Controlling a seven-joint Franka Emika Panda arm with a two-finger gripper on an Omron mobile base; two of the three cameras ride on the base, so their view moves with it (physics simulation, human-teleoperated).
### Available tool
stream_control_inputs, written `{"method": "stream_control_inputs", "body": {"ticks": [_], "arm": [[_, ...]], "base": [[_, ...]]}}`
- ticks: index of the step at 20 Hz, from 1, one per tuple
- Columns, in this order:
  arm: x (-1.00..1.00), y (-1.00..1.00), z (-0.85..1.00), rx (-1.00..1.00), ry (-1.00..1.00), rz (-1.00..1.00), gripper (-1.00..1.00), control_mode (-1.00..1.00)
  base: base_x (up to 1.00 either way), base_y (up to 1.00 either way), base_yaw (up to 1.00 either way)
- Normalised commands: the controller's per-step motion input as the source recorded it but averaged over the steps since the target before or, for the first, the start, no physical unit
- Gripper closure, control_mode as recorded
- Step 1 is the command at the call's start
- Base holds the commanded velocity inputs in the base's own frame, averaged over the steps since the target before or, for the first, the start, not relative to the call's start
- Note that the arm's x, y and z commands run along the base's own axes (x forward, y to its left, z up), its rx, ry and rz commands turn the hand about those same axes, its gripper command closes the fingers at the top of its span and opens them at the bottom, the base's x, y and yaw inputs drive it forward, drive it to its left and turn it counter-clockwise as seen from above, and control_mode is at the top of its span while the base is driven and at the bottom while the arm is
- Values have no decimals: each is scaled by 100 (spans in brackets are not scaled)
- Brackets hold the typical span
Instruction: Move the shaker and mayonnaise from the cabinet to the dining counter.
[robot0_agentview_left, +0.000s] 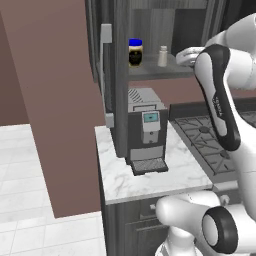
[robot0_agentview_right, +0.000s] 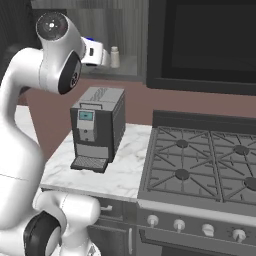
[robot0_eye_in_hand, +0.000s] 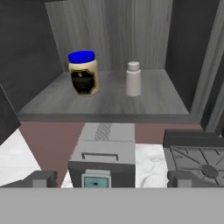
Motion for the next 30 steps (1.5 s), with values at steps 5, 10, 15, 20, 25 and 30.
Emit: {"method": "stream_control_inputs", "body": {"ticks": [5,10,15,20,25,30], "arm": [[39,-8,0,0,0,-4,-100,-100],[38,-5,0,0,0,-1,-100,-100],[38,0,-1,0,0,0,-100,-100],[43,-2,0,0,0,0,-100,-100],[30,-6,-2,0,0,0,-100,-100],[31,-6,-3,0,0,0,-100,-100]], "base": [[0,0,0],[0,0,0],[0,0,0],[0,0,0],[0,0,0],[0,0,0]]}}
